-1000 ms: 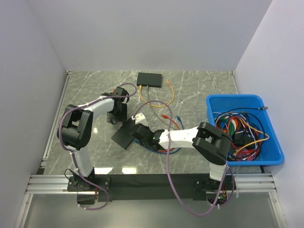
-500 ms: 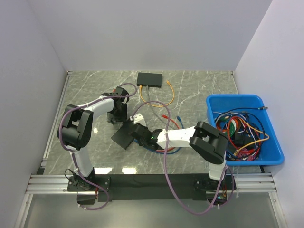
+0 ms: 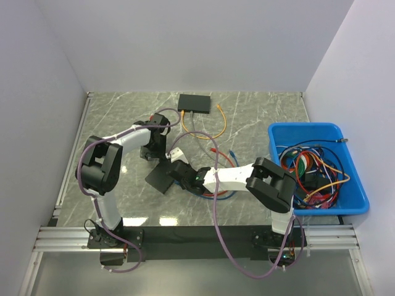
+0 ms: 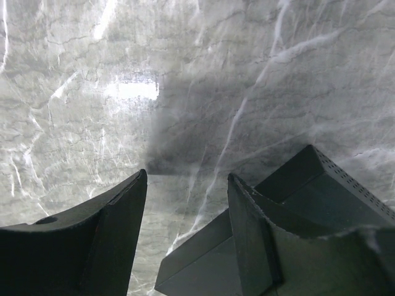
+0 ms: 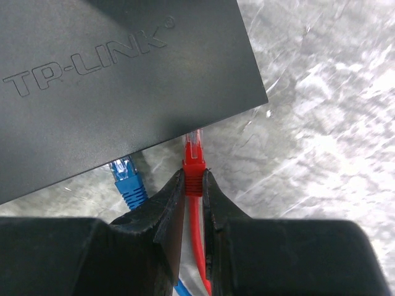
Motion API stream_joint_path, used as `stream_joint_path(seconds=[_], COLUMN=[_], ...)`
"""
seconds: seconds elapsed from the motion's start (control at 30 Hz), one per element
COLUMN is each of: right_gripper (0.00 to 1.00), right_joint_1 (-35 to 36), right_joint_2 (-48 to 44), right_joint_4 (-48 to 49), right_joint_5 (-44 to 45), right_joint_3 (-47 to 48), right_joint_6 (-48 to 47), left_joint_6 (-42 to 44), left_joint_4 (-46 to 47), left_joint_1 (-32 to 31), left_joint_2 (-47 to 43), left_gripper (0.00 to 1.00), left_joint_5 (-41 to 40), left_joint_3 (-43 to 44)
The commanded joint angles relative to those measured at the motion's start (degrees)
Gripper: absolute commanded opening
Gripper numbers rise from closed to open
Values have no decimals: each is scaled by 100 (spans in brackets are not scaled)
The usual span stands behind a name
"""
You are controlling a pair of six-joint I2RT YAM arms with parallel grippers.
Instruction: Insert the plug into the switch port
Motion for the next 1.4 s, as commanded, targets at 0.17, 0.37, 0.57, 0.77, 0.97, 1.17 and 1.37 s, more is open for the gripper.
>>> stream_joint_path(seconds=[0.17, 0.37, 0.57, 0.77, 0.97, 1.17, 1.37], right_gripper=[0, 0, 0, 0, 0, 0, 0], right_joint_1=[-182, -235, -235, -235, -227, -279, -376], right_joint_2=[-660, -739, -801, -1047, -802, -388, -229], right_joint_4=[1193, 1439, 1659, 1888, 1687, 1265, 1193], right_joint_5=[-29, -529, -1022, -1804, -1473, -777, -663], right_joint_3=[-247, -353, -449, -748, -486, -81, -1], right_joint_6=[-1067, -1349, -1788, -1832, -1745, -1490, -1288], left_joint_6=[163, 260, 295, 286, 286, 260, 260], left_joint_4=[-265, -256, -283, -327, -344, -336, -336], left_joint_1=[-310, -459, -565, -573, -573, -608, -626], left_joint_2=[251, 242, 295, 356, 383, 365, 374], left_gripper=[60, 59, 59, 57, 57, 57, 57], left_joint_5=[184, 26, -132, -273, -220, -194, -115], left_joint_3=[-23, -76, -76, 3, 3, -58, -76])
